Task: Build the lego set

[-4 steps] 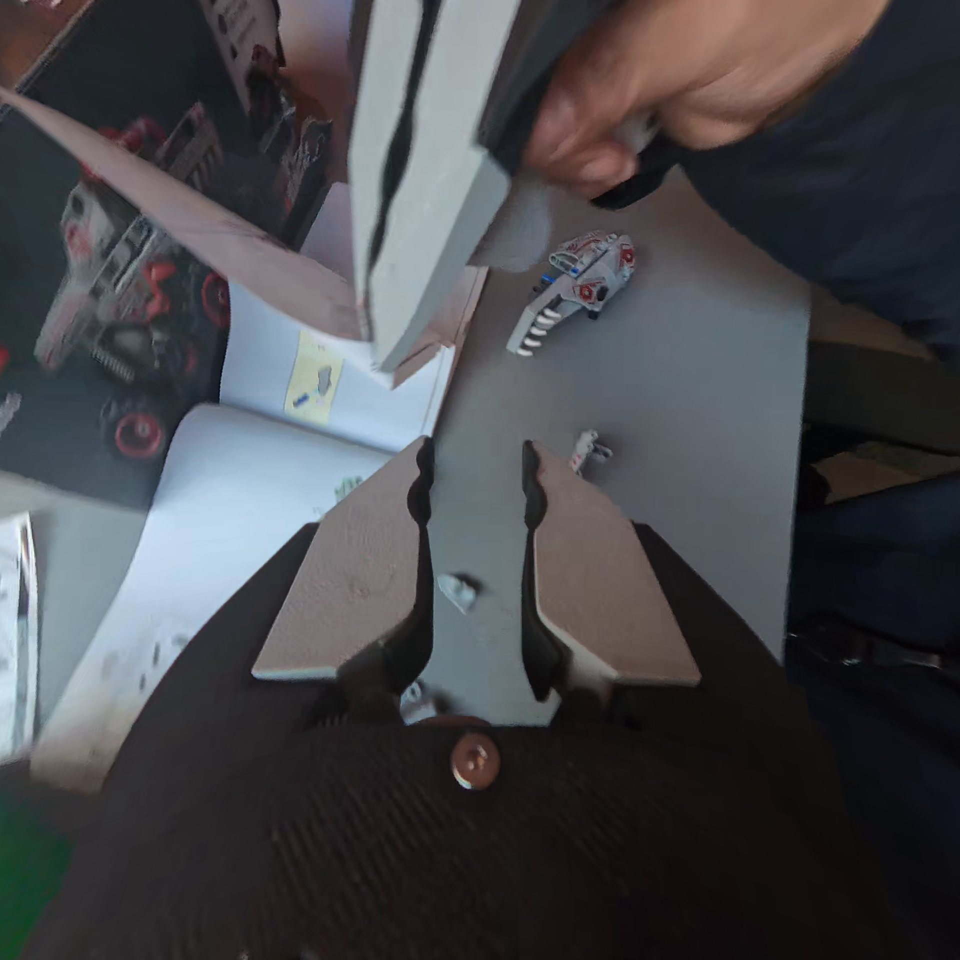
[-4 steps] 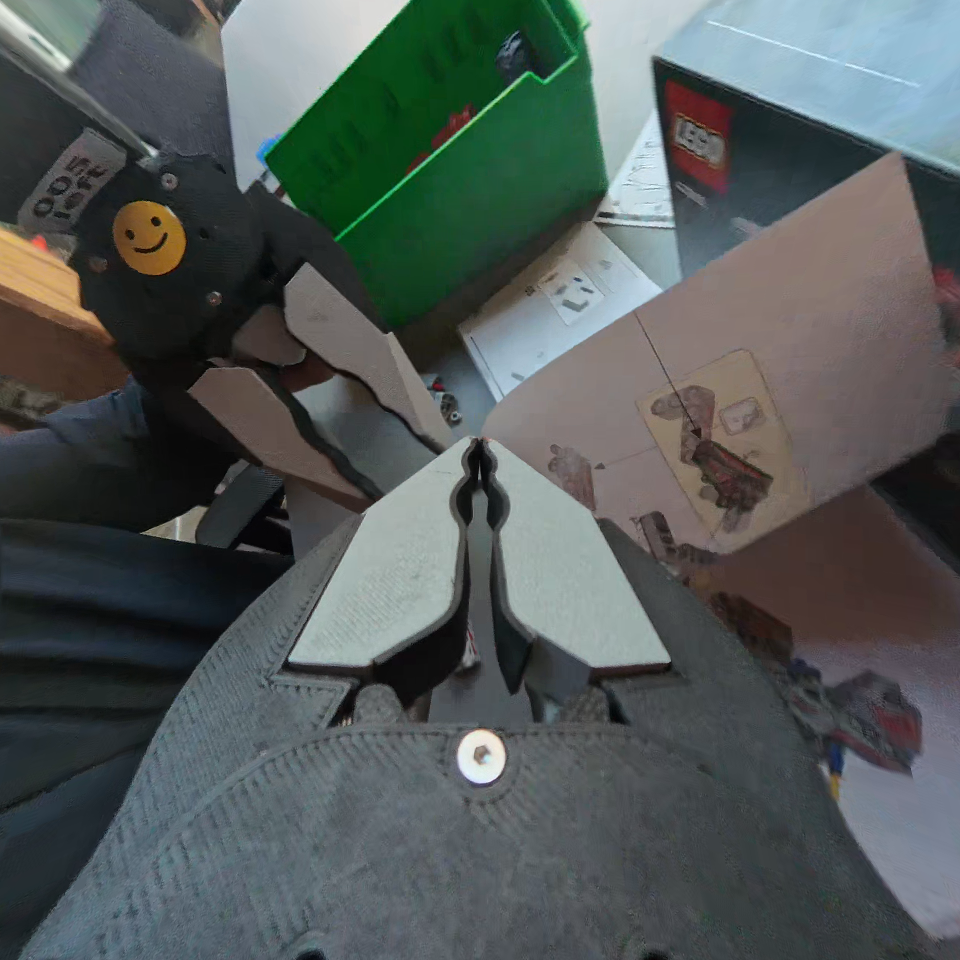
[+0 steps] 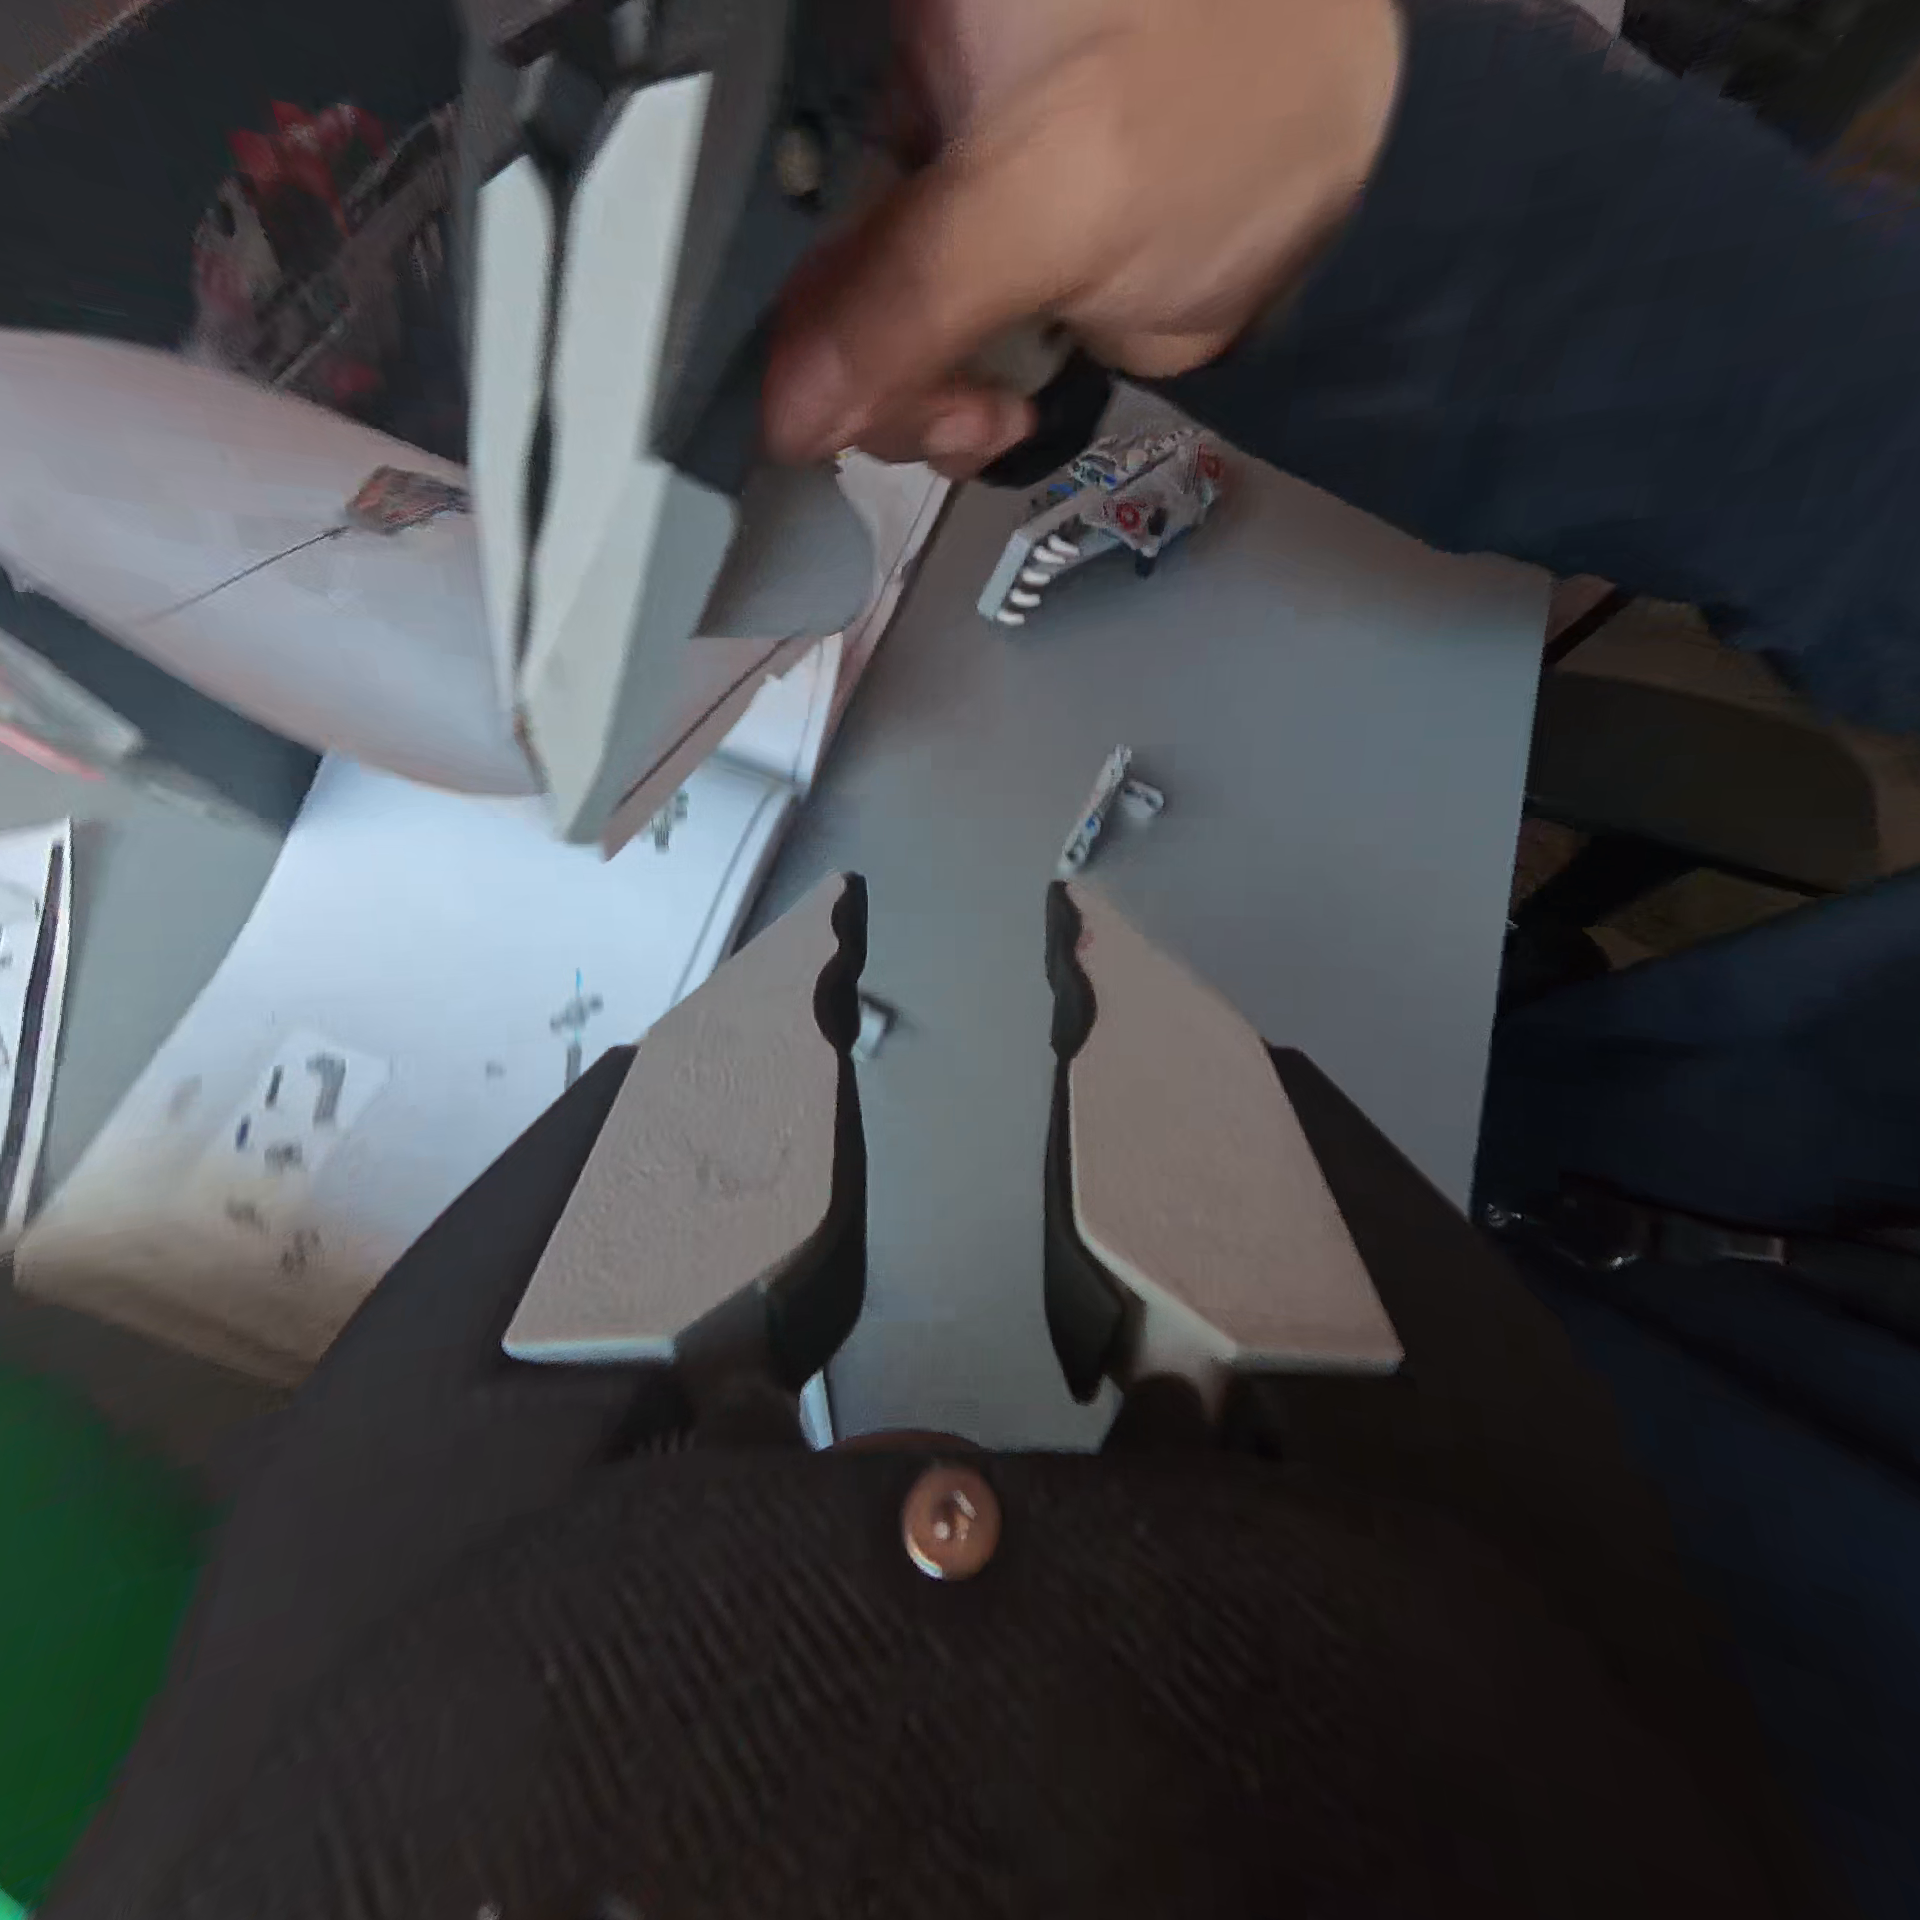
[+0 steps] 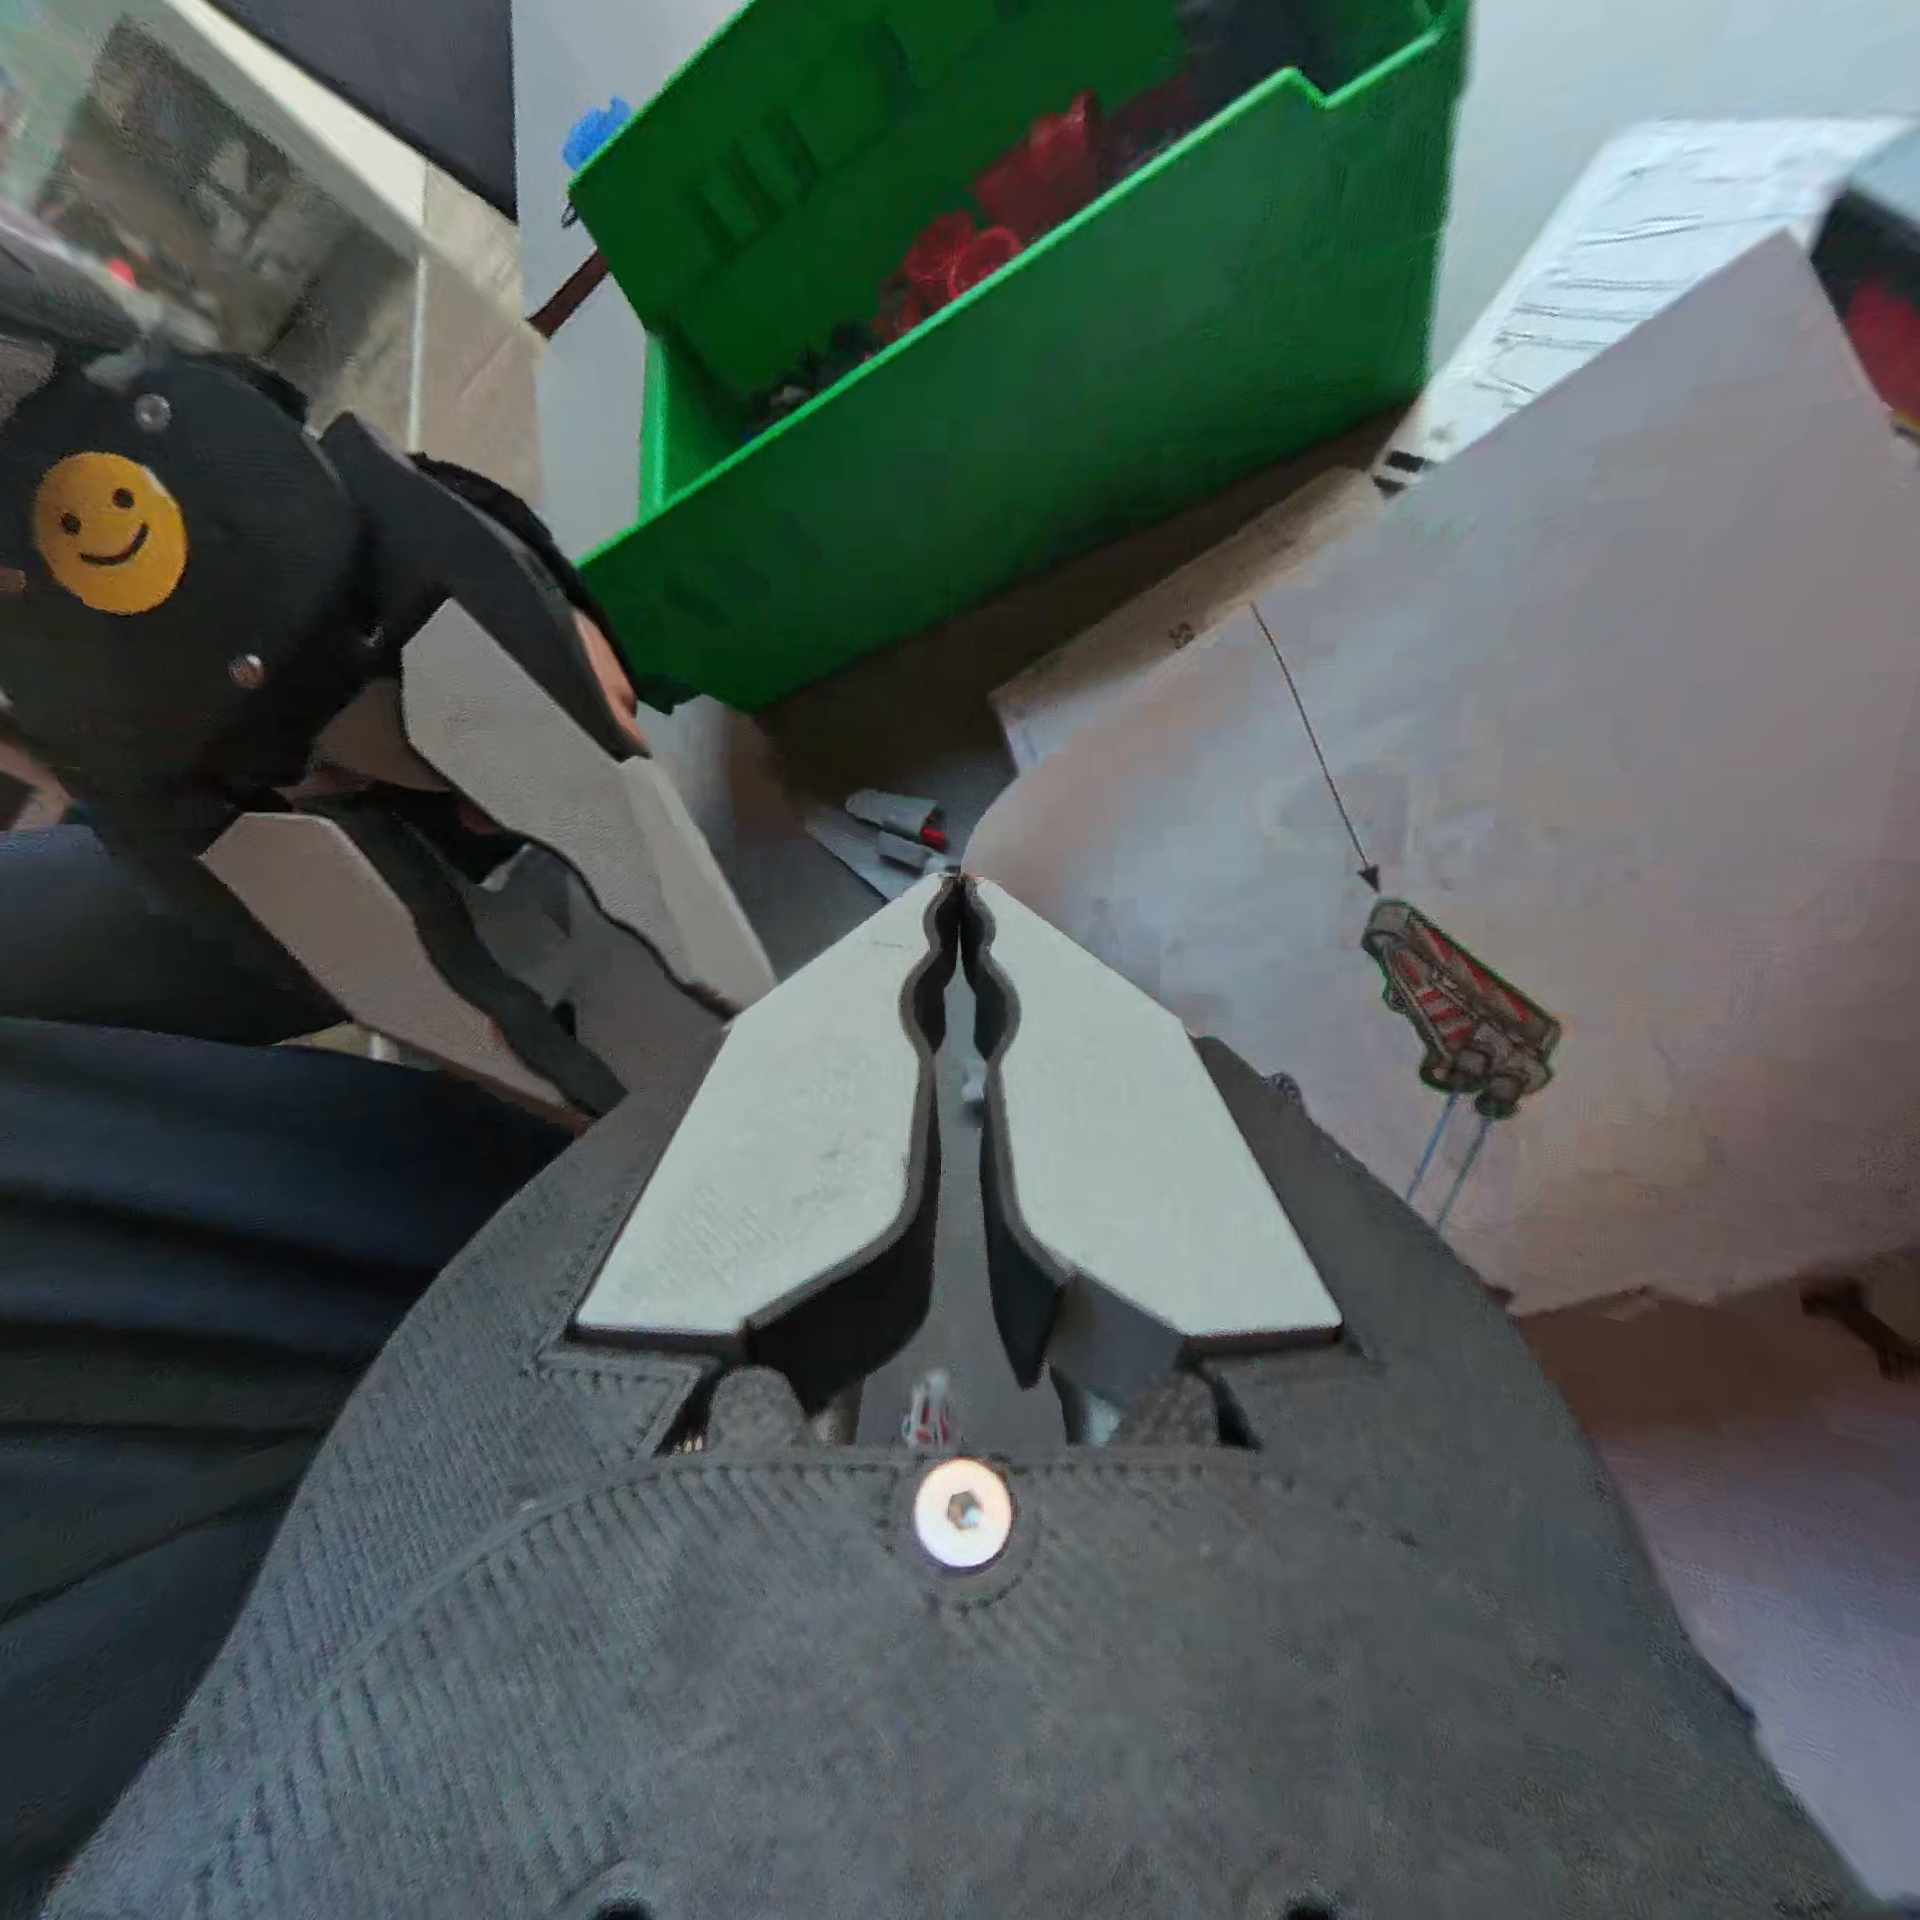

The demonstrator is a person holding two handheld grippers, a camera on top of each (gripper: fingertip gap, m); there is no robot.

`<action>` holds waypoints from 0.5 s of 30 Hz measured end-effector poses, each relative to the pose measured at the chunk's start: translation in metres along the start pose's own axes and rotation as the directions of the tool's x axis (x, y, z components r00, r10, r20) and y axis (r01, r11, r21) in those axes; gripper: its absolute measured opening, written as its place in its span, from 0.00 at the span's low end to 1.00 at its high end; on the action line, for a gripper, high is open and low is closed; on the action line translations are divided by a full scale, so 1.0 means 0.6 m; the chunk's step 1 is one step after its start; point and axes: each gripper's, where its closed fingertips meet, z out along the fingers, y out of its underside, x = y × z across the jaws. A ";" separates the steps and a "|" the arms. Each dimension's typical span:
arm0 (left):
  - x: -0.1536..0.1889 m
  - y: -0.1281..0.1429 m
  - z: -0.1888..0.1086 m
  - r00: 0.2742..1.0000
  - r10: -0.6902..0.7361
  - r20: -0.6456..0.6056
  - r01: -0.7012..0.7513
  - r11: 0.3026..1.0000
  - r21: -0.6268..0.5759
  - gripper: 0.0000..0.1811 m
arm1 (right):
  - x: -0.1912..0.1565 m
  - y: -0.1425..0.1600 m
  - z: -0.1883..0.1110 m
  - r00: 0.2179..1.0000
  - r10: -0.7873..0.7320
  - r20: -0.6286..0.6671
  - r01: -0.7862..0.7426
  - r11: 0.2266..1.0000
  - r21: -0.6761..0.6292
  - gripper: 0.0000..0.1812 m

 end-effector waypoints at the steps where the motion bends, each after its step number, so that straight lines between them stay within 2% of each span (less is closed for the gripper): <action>1: 0.003 0.016 -0.012 1.000 -0.011 0.012 0.011 1.000 0.008 0.18 | -0.003 -0.007 0.027 1.000 -0.010 0.019 0.011 1.000 -0.019 0.00; 5: 0.018 0.062 -0.031 0.998 -0.058 0.010 0.058 0.998 0.014 0.18 | -0.008 -0.028 0.118 0.996 -0.024 0.081 0.031 0.996 -0.081 0.00; 8: 0.046 0.065 -0.027 0.998 -0.059 -0.018 0.060 0.998 0.031 0.19 | -0.022 -0.047 0.149 0.991 -0.032 0.126 0.045 0.994 -0.103 0.09; 10: 0.062 0.068 -0.020 1.000 -0.021 -0.020 0.021 1.000 0.017 0.19 | -0.036 -0.057 0.144 0.988 -0.049 0.147 0.066 0.992 -0.111 0.19; 11: 0.063 0.072 -0.015 1.000 -0.004 -0.007 0.004 1.000 0.009 0.19 | -0.044 -0.060 0.135 0.986 -0.065 0.152 0.083 0.990 -0.111 0.21; 15: 0.049 0.097 0.006 0.999 -0.002 0.039 0.003 1.000 -0.029 0.20 | -0.051 -0.060 0.059 0.985 -0.161 0.063 0.164 0.985 -0.054 0.20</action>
